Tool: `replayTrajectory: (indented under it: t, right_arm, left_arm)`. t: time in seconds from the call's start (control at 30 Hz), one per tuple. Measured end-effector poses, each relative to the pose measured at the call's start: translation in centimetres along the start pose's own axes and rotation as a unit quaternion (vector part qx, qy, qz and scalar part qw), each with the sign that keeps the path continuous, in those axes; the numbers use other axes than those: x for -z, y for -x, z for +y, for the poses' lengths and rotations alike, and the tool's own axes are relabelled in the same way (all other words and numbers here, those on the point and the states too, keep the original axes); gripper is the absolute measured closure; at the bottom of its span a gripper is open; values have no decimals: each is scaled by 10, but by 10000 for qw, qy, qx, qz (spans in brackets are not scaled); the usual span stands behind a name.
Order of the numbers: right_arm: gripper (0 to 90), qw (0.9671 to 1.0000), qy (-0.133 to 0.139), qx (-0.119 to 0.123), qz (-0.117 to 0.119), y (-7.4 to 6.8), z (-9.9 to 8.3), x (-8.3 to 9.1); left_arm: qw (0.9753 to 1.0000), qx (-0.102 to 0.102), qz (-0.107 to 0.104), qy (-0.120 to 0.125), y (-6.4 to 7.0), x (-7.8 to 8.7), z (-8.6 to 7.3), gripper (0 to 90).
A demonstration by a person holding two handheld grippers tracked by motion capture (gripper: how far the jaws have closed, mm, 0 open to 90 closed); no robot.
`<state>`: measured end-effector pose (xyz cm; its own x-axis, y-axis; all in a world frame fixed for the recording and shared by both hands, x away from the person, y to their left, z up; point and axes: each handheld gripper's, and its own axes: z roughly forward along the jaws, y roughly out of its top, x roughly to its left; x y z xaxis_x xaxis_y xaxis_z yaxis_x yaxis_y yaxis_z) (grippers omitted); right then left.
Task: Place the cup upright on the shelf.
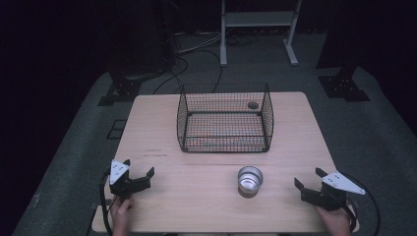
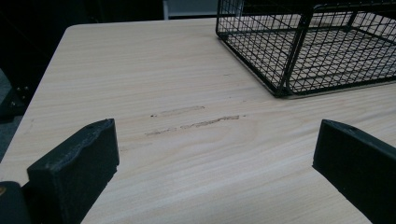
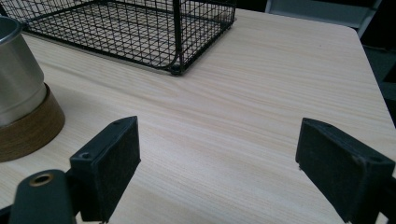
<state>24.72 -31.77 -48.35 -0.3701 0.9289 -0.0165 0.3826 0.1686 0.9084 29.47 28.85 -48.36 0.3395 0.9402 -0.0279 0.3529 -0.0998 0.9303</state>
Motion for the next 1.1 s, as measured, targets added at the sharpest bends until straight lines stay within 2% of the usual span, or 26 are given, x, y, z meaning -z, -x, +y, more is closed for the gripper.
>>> replayTrajectory:
  t: [0.47, 1.0, 1.1]
  right_arm:
    - [129, 9999, -6, 127, 62, -9, 4, 0]
    - [128, 9990, -18, 287, 350, -29, 14, -2]
    - [126, 9983, -31, 360, 457, -37, 16, -4]
  left_arm:
    - [10000, -20, -20, 17, 0, 1, 0, 0]
    - [10000, -34, -22, 20, 0, 1, 0, 0]
    - [10000, -1, -32, 35, -1, 1, 0, 0]
